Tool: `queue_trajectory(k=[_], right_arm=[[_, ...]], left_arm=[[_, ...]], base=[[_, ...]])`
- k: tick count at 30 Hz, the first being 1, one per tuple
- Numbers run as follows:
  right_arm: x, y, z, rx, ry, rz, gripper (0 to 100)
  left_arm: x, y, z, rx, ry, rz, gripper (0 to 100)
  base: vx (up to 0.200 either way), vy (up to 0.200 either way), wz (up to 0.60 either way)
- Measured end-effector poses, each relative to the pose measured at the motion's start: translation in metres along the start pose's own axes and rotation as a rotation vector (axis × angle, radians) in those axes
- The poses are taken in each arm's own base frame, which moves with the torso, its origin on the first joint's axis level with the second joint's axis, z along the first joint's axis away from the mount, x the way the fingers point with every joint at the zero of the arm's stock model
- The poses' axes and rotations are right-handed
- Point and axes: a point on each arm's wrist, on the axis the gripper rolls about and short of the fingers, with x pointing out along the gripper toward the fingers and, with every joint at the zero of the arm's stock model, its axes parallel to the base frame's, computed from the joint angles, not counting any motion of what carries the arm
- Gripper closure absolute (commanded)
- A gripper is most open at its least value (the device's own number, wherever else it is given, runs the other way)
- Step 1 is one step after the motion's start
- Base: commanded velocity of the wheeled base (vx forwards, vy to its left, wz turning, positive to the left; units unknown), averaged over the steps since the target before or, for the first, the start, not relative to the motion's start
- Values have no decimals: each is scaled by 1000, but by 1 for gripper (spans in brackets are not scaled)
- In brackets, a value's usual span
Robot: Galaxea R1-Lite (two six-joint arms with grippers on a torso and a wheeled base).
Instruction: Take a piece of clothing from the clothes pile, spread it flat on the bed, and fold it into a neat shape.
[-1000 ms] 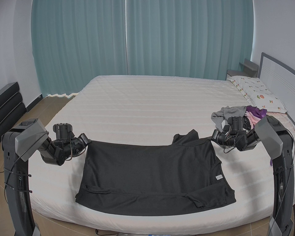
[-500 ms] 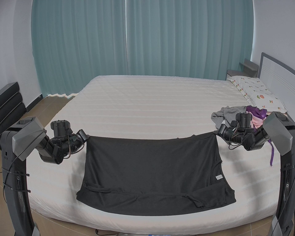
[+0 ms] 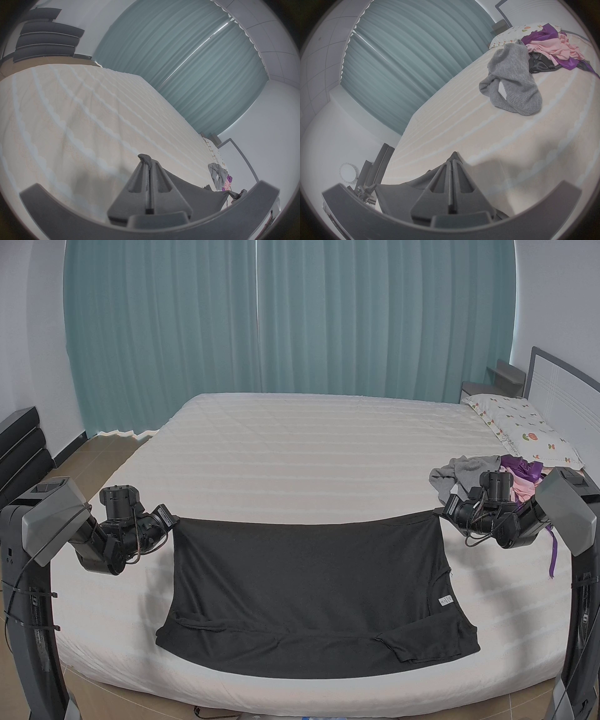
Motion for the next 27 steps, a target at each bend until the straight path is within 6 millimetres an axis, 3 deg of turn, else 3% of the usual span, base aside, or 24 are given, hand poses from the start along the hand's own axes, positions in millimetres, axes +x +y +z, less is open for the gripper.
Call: queue_trajectory(k=[27], right_arm=[[-22,-1,-1,33,40,14,100]], left_arm=[[-8,4,-8,24,-2,-5,100]], base=[[0,0,0]])
